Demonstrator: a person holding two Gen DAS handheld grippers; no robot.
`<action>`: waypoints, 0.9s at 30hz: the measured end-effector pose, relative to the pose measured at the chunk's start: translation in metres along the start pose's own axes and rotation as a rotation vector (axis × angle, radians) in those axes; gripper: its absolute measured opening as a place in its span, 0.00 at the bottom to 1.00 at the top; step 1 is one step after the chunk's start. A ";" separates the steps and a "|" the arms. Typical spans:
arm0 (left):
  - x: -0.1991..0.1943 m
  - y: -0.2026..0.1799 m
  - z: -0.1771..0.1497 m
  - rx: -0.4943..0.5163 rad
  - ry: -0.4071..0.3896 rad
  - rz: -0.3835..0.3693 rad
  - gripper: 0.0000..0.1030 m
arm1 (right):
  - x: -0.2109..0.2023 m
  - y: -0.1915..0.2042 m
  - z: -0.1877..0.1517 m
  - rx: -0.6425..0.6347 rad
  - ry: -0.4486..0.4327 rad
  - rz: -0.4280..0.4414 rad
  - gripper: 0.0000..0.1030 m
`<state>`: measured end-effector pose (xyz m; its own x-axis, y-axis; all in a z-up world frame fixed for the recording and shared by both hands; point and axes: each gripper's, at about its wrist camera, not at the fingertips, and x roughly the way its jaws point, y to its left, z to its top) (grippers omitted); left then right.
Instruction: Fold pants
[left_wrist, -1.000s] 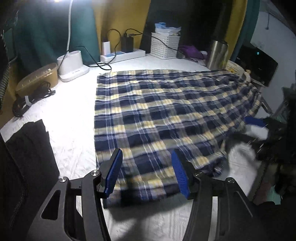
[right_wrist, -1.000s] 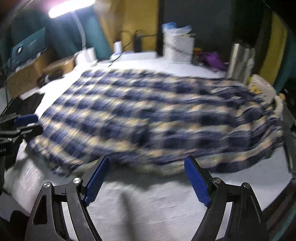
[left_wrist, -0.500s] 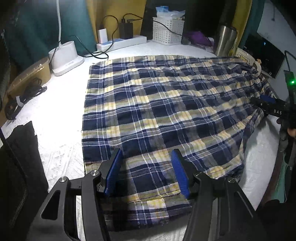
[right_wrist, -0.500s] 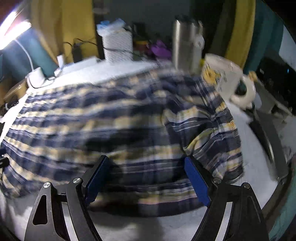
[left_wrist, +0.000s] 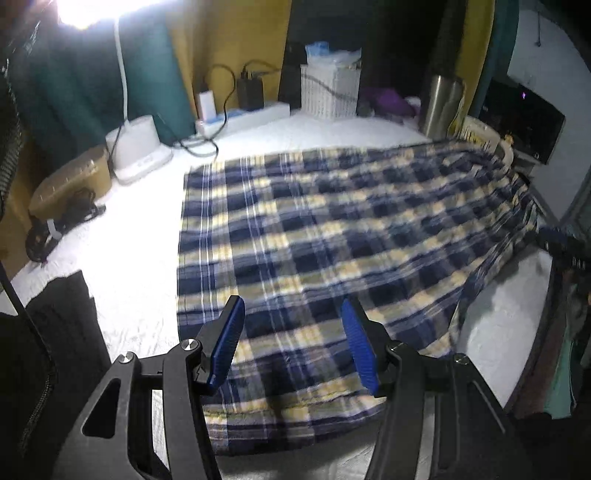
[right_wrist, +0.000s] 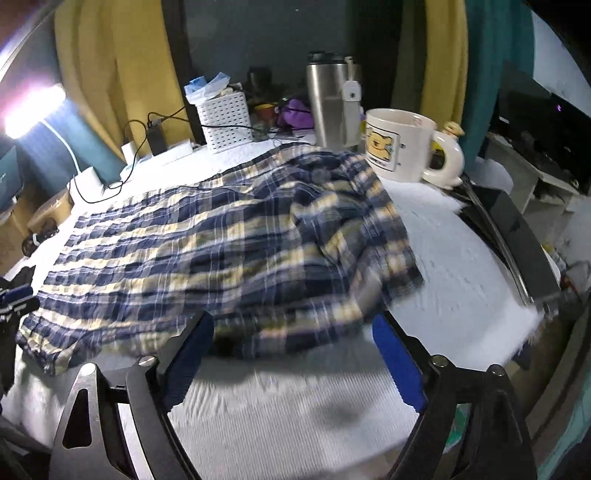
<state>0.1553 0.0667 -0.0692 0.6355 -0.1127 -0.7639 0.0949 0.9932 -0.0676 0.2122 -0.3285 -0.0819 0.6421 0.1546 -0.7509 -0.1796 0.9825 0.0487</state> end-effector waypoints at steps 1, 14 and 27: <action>-0.002 -0.001 0.002 -0.002 -0.010 0.002 0.53 | -0.003 -0.003 -0.003 0.010 0.001 0.003 0.90; 0.003 0.007 0.013 -0.039 -0.010 0.035 0.53 | 0.024 -0.008 -0.005 0.111 0.051 0.142 1.00; 0.021 0.034 0.020 -0.106 0.032 0.103 0.54 | 0.057 -0.020 0.031 0.188 0.032 0.226 1.00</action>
<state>0.1869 0.0973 -0.0745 0.6127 -0.0104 -0.7902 -0.0522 0.9972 -0.0536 0.2758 -0.3360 -0.1052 0.5769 0.3717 -0.7273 -0.1723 0.9258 0.3364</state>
